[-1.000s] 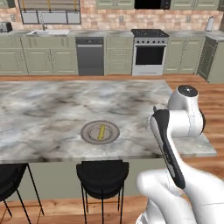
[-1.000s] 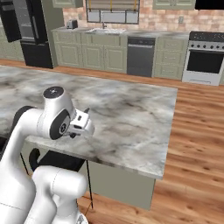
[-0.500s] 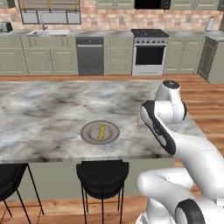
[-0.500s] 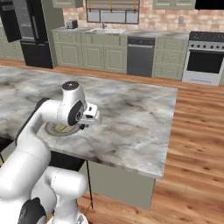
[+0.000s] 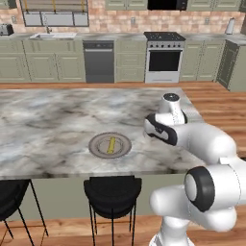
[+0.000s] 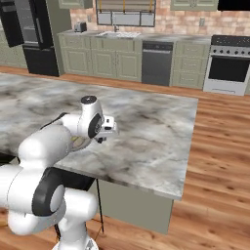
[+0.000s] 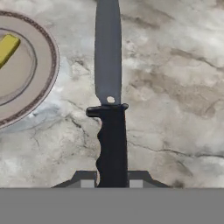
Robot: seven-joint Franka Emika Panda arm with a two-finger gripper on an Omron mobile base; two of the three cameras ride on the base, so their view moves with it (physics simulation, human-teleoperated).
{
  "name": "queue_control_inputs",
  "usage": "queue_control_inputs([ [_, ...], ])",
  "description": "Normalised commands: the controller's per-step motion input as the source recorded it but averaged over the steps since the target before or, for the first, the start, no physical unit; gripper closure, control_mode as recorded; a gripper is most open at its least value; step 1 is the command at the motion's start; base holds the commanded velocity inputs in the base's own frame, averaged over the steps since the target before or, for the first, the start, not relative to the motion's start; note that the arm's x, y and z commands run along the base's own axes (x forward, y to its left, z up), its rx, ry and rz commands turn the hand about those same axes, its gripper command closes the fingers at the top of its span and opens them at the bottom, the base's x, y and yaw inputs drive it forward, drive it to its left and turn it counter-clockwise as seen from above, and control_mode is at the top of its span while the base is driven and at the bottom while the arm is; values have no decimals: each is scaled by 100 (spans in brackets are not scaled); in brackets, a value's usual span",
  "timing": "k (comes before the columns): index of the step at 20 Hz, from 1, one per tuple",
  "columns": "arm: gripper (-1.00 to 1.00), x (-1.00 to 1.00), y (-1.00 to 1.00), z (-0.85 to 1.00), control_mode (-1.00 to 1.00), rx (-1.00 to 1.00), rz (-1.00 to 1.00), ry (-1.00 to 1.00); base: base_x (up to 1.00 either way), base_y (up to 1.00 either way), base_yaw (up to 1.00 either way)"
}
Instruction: Retrieve the butter from the fridge and place it on a plate on the dining table. Then retrieve the butter knife by the fridge and place it near the plate.
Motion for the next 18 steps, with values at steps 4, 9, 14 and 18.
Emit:
queue_control_inputs([
  [4,100,62,11,-55,-100,-12,2,3,0,0,0],
  [9,100,50,11,-50,-100,-8,0,6,0,0,0],
  [14,100,36,9,-34,-100,-3,0,6,0,0,0],
  [18,100,24,0,-3,-100,0,1,0,0,0,0],
])
